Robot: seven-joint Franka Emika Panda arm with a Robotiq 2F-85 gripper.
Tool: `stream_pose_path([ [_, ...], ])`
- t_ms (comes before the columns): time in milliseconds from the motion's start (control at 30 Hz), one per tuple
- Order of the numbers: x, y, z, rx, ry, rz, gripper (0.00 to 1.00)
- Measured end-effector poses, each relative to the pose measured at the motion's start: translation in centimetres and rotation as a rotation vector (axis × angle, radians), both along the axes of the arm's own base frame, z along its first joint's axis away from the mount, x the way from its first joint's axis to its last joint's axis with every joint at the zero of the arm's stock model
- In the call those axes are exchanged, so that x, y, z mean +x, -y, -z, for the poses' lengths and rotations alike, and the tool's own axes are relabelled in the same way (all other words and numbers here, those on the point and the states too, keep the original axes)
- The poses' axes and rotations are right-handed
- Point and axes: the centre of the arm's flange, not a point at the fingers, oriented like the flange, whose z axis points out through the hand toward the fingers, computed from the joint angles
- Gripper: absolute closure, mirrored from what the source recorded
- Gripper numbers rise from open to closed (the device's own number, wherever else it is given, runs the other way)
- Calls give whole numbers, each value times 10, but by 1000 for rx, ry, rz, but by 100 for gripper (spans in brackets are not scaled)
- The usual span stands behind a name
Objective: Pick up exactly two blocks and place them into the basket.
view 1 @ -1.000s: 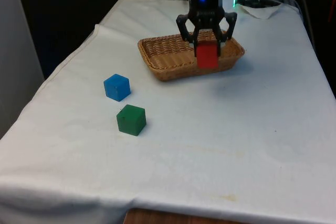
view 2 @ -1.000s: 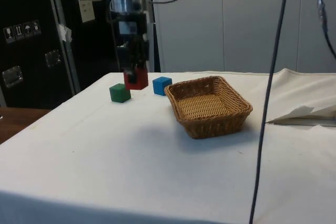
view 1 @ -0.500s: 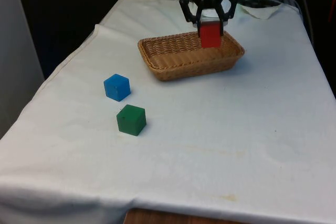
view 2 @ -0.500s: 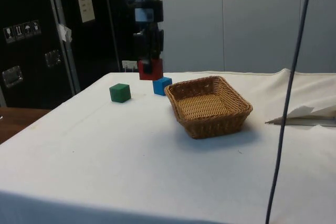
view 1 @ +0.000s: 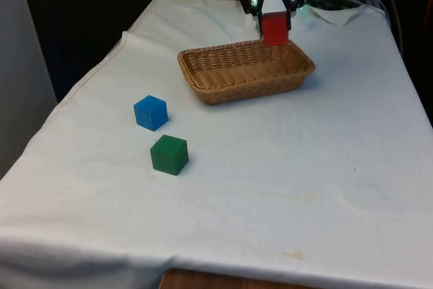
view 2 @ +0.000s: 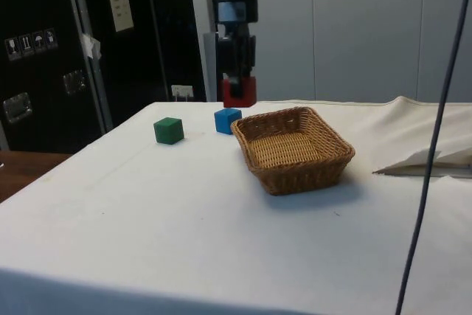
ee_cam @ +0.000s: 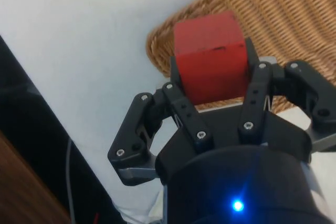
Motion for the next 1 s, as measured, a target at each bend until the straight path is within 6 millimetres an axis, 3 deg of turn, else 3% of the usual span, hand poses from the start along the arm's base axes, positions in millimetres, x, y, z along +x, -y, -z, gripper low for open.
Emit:
stream_pose_path([
  [367, -34, -4, 11, 13, -17, -20, 100],
  [733, -35, -3, 18, 7, -18, -23, 100],
  [1000, -50, -3, 42, -8, -6, -42, 100],
])
